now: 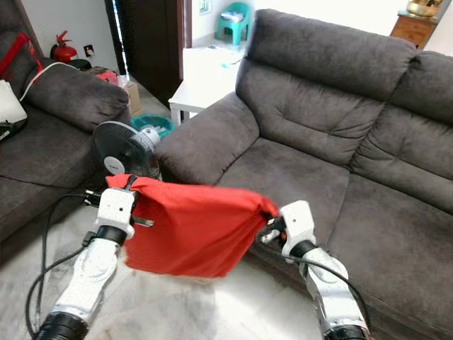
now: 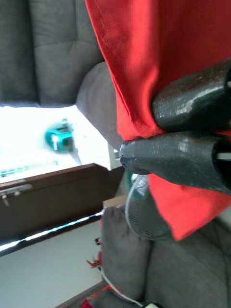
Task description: Move the pillow to the sofa from floor
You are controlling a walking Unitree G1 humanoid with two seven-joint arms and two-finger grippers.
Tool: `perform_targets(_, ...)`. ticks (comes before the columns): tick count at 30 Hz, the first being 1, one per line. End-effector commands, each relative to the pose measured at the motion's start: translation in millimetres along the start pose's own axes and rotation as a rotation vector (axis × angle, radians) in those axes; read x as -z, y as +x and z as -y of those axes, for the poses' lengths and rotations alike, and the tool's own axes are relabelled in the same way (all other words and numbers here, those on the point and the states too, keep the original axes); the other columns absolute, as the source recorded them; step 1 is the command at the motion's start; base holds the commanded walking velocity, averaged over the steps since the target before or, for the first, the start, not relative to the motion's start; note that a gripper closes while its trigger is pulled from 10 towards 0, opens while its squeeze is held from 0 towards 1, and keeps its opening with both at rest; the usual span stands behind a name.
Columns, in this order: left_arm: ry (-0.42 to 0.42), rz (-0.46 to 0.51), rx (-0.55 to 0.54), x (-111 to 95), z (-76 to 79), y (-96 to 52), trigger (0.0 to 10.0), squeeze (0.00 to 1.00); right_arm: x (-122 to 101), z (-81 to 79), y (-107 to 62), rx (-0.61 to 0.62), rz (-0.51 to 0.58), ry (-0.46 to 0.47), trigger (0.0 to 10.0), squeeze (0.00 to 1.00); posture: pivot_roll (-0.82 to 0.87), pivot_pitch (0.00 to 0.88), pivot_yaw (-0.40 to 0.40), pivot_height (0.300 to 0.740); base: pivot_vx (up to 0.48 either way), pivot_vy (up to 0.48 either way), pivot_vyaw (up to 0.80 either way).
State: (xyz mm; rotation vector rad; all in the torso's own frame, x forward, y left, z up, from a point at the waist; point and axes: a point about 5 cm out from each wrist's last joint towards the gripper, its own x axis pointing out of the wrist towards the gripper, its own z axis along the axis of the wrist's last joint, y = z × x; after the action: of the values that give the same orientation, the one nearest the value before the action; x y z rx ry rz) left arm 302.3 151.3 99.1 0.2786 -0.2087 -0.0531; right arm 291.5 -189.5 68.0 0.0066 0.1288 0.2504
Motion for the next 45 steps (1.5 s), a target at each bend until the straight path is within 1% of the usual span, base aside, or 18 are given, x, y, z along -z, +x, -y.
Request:
perform_targets(1, -0.004, 0.059, -0.083, -16.6, -10.7, 6.3, 10.0, 0.0, -15.4, 19.3, -3.8, 0.128, 0.097, 0.047, 10.0, 0.0, 0.13, 0.0, -0.106, 0.74, 0.0, 0.0, 0.0)
perform_targets(3, -0.036, 0.053, -0.107, -18.5, -13.2, 6.6, 10.0, 0.0, -17.5, 14.7, -4.4, 0.134, 0.128, 0.065, 10.0, 0.0, 0.13, 0.0, -0.106, 0.74, 0.0, 0.0, 0.0)
perform_targets(4, -0.041, 0.073, -0.11, -24.5, -15.3, 9.9, 10.0, 0.0, -19.1, 5.3, -4.0, 0.103, 0.151, 0.066, 10.0, 0.0, 0.13, 0.0, -0.106, 0.74, 0.0, 0.0, 0.0)
perform_targets(7, -0.042, 0.098, -0.104, -31.5, -14.9, 14.3, 10.0, 0.0, -18.7, -3.0, -3.1, 0.081, 0.155, 0.057, 10.0, 0.0, 0.14, 0.0, -0.107, 0.74, 0.0, 0.0, 0.0)
perform_targets(10, -0.074, 0.095, -0.113, -41.3, -7.6, 19.0, 10.0, 0.0, -19.3, -9.9, -3.9, 0.082, 0.177, 0.012, 10.0, 0.0, 0.14, 0.0, -0.101, 0.74, 0.0, 0.0, 0.0)
perform_targets(12, -0.078, 0.097, -0.116, -43.8, -6.0, 19.6, 10.0, 0.0, -19.9, -10.9, -4.6, 0.082, 0.181, 0.002, 10.0, 0.0, 0.14, 0.0, -0.101, 0.74, 0.0, 0.0, 0.0)
perform_targets(13, -0.088, 0.126, -0.112, -52.0, -1.7, 20.5, 10.0, 0.0, -23.8, -13.4, -6.2, 0.074, 0.203, 0.004, 10.0, 0.0, 0.14, 0.0, -0.098, 0.74, 0.0, 0.0, 0.0)
perform_targets(17, -0.065, 0.143, -0.085, -58.1, 3.2, 21.1, 10.0, 0.0, -27.7, -14.4, -7.3, 0.083, 0.222, 0.022, 10.0, 0.0, 0.14, 0.0, -0.096, 0.74, 0.0, 0.0, 0.0)
perform_targets(18, -0.036, 0.155, -0.062, -60.6, 6.5, 21.2, 10.0, 0.0, -30.5, -18.6, -6.8, 0.071, 0.238, 0.035, 10.0, 0.0, 0.14, 0.0, -0.094, 0.74, 0.0, 0.0, 0.0)
perform_targets(20, -0.033, 0.151, -0.06, -60.4, 6.8, 21.0, 10.0, 0.0, -30.9, -21.0, -6.4, 0.065, 0.243, 0.033, 10.0, 0.0, 0.14, 0.0, -0.094, 0.74, 0.0, 0.0, 0.0)
perform_targets(21, -0.035, 0.132, -0.07, -57.2, 5.6, 20.4, 10.0, 0.0, -31.2, -25.4, -5.5, 0.057, 0.252, 0.038, 10.0, 0.0, 0.14, 0.0, -0.091, 0.74, 0.0, 0.0, 0.0)
perform_targets(24, -0.029, 0.112, -0.084, -53.1, 3.0, 19.2, 10.0, 0.0, -30.9, -28.0, -5.7, 0.064, 0.258, 0.042, 10.0, 0.0, 0.14, 0.0, -0.086, 0.74, 0.0, 0.0, 0.0)
perform_targets(29, 0.004, 0.071, -0.084, -44.6, -2.3, 16.8, 10.0, 0.0, -31.7, -35.0, -8.4, 0.061, 0.274, 0.061, 10.0, 0.0, 0.12, 0.0, -0.069, 0.74, 0.0, 0.0, 0.0)
perform_targets(36, 0.003, 0.053, -0.061, -40.8, 2.1, 13.7, 10.0, 0.0, -25.9, -34.6, -10.3, 0.074, 0.238, 0.06, 10.0, 0.0, 0.11, 0.0, -0.064, 0.74, 0.0, 0.0, 0.0)
perform_targets(38, -0.005, 0.047, -0.057, -39.8, 2.6, 13.9, 10.0, 0.0, -26.1, -33.3, -10.3, 0.077, 0.236, 0.063, 10.0, 0.0, 0.11, 0.0, -0.065, 0.74, 0.0, 0.0, -0.75)
perform_targets(39, -0.038, 0.028, -0.064, -37.6, 2.4, 14.6, 10.0, 0.0, -27.0, -31.2, -9.7, 0.078, 0.237, 0.067, 10.0, 0.0, 0.12, 0.0, -0.066, 0.74, 0.0, 0.0, -0.8)
perform_targets(41, -0.061, 0.015, -0.074, -36.2, 0.5, 14.4, 10.0, 0.0, -28.1, -28.7, -8.1, 0.086, 0.238, 0.07, 10.0, 0.0, 0.12, 0.0, -0.066, 0.74, 0.0, 0.0, -0.8)
perform_targets(45, -0.048, 0.013, -0.067, -35.7, -0.7, 13.6, 10.0, 0.0, -30.3, -28.3, -3.9, 0.085, 0.239, 0.071, 10.0, 0.0, 0.13, 0.0, -0.065, 0.74, 0.0, 0.0, -0.8)
